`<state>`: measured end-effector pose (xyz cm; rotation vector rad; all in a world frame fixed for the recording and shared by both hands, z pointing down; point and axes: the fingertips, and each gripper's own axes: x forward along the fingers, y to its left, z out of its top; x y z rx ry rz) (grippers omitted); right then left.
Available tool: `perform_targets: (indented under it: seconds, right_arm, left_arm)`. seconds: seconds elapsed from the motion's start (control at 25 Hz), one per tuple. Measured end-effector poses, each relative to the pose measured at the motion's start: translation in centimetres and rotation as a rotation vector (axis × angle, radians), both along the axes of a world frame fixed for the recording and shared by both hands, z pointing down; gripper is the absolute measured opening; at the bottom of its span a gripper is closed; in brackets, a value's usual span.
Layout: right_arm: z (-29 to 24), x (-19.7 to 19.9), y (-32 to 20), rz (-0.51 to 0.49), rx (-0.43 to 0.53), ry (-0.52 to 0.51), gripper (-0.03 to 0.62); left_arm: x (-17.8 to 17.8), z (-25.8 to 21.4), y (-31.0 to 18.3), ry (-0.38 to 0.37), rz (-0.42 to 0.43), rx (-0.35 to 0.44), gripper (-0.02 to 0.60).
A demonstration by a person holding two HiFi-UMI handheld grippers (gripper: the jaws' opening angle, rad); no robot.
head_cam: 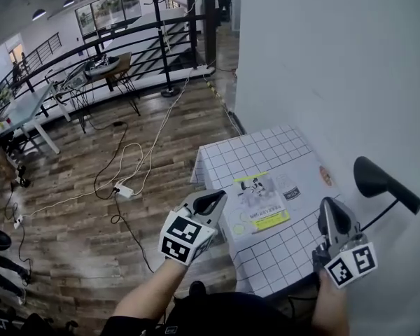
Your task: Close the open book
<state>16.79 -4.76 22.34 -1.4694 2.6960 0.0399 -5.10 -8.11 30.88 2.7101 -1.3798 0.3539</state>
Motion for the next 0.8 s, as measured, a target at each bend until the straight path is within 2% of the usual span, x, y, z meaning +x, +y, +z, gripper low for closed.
perform_targets:
  seconds: [0.12, 0.24, 0.32, 0.48, 0.8]
  right_arm:
    - [-0.5, 0.3, 0.7, 0.049, 0.021, -0.021, 0.003]
    - [0.3, 0.1, 1.4, 0.061, 0.007, -0.040, 0.003]
    - [1.1, -0.1, 1.7, 0.052, -0.005, -0.049, 0.003]
    - [2.6, 0.1, 2.0, 0.035, -0.024, -0.058, 0.003]
    - [3.3, -1.2, 2.1, -0.016, -0.057, -0.044, 0.003]
  left_arm:
    - [-1.3, -1.1, -0.3, -0.023, -0.074, 0.062, 0.012]
    - [-1.2, -1.1, -0.3, 0.053, -0.047, 0.030, 0.012]
    - [-0.8, -1.0, -0.3, 0.074, -0.027, 0.017, 0.012]
    - [0.1, -0.6, -0.1, 0.078, 0.002, 0.004, 0.012]
    - [-1.1, 0.8, 0.7, 0.083, -0.020, -0.019, 0.012]
